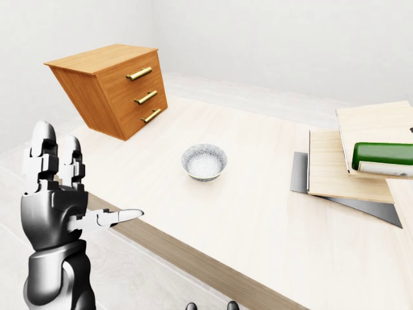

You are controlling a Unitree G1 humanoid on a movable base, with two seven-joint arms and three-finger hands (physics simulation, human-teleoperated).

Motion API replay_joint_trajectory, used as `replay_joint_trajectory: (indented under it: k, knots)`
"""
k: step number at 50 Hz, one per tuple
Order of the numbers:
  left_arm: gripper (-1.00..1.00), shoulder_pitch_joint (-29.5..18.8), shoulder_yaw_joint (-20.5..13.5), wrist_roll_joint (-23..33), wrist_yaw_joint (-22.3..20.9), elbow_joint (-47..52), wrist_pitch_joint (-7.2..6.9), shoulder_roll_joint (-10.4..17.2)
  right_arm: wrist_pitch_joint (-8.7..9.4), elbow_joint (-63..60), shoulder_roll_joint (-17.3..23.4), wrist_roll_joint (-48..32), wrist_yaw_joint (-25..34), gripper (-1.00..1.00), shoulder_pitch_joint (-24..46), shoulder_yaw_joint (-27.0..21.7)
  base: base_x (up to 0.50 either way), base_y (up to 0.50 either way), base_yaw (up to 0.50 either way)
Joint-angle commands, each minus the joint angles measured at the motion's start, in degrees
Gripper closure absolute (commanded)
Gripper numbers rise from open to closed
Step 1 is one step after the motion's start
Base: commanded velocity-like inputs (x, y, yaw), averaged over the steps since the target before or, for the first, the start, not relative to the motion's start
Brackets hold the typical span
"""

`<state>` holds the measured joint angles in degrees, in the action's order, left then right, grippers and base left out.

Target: Put the wine bottle on the wine rack.

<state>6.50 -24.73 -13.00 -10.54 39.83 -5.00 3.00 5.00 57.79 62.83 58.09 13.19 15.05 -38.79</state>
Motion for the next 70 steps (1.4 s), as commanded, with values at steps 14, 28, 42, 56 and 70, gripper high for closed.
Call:
replay_joint_trajectory:
  k: [14, 28, 42, 56, 70]
  knots:
    - [-1.0, -0.1, 0.0, -0.1, 0.0, -0.5, 0.0, 0.1, 0.0, -3.7, -0.1, 1.0, -0.8, -1.0, -3.1, -2.6, 0.0, 0.0, 0.0]
    - [-1.0, 0.0, -0.1, -0.2, 0.0, -0.2, 0.0, 0.1, 0.0, -11.6, -2.1, 1.3, -1.1, -1.0, -11.3, -10.6, 0.0, 0.0, 0.0]
    - [-1.0, -0.1, 0.1, -0.2, 0.3, 0.8, 0.0, 0.1, 0.0, -19.6, -4.1, -0.1, -2.2, -1.0, -15.2, -18.1, 0.0, 0.0, 0.0]
    - [-1.0, -0.1, 0.2, -0.1, 0.2, 0.8, 0.0, 0.0, 0.0, -29.2, -5.4, -1.5, -4.3, -1.0, -16.1, -25.2, 0.0, 0.0, 0.0]
    - [-1.0, -0.5, 0.4, -0.1, 0.3, 1.2, 0.0, 0.2, 0.0, -39.3, -5.6, -1.3, -8.1, -1.0, -14.4, -30.1, 0.0, 0.0, 0.0]
